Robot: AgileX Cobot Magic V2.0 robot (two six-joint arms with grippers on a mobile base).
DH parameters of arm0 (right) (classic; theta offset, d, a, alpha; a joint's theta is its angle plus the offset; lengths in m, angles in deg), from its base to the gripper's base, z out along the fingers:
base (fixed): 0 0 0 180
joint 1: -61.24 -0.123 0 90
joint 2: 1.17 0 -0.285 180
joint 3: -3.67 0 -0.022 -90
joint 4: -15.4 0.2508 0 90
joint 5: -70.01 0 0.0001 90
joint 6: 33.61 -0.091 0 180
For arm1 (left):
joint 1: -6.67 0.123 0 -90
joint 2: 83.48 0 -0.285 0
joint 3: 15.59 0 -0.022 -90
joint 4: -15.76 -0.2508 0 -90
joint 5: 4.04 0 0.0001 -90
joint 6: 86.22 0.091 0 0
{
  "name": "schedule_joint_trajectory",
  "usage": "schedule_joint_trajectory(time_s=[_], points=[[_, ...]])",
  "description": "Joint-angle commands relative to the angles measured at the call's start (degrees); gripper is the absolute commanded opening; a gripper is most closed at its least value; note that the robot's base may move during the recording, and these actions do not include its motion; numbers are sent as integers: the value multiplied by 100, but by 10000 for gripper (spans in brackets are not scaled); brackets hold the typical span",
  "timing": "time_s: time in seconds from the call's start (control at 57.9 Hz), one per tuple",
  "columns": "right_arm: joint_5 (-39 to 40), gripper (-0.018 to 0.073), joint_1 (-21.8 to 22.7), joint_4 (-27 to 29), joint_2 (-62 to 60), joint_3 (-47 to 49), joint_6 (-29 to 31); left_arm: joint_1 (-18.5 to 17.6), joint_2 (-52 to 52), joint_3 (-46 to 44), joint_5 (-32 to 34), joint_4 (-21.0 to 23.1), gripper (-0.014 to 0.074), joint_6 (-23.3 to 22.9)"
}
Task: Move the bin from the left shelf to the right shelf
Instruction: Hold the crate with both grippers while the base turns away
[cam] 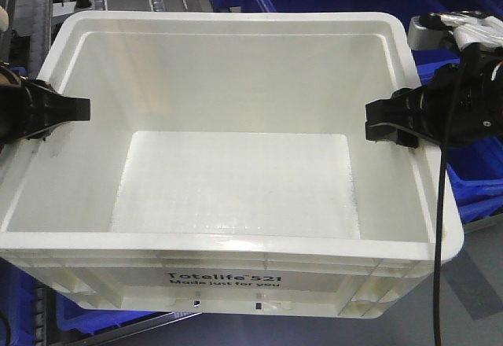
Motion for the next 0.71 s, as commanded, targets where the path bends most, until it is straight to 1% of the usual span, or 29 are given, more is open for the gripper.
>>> schedule_joint_trajectory(time_s=[0.0, 0.691], points=[[509, -4, 0, 190, -254, 224, 236, -34, -231, -218, 736, 149, -6, 89], [503, -4, 0, 190, -254, 224, 236, -34, -231, -218, 736, 149, -6, 89]])
